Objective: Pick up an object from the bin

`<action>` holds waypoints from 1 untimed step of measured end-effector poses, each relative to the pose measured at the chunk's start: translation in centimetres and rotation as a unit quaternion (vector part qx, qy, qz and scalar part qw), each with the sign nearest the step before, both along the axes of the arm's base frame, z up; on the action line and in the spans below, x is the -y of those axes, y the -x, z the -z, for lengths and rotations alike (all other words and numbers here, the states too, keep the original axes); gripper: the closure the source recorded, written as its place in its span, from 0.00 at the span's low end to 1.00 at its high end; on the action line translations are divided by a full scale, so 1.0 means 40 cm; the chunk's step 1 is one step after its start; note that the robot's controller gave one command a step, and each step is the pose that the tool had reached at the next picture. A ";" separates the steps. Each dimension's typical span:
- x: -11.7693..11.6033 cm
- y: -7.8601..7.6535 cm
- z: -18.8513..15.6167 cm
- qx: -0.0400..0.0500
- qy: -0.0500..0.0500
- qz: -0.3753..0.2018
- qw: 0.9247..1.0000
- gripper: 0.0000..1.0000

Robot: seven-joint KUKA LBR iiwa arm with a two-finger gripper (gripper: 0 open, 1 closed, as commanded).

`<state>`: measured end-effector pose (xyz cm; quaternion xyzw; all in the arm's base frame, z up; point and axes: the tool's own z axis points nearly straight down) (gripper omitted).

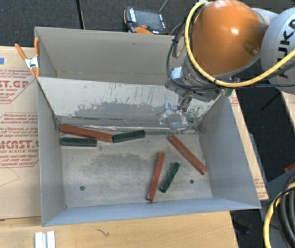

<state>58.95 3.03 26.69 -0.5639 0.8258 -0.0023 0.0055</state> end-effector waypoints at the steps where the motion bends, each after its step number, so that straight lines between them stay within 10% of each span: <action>1: 0.000 0.005 0.012 -0.005 -0.001 -0.001 1.000 0.00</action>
Offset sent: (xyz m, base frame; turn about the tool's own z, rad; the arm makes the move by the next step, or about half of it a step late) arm 0.0000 0.0000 0.0000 0.0000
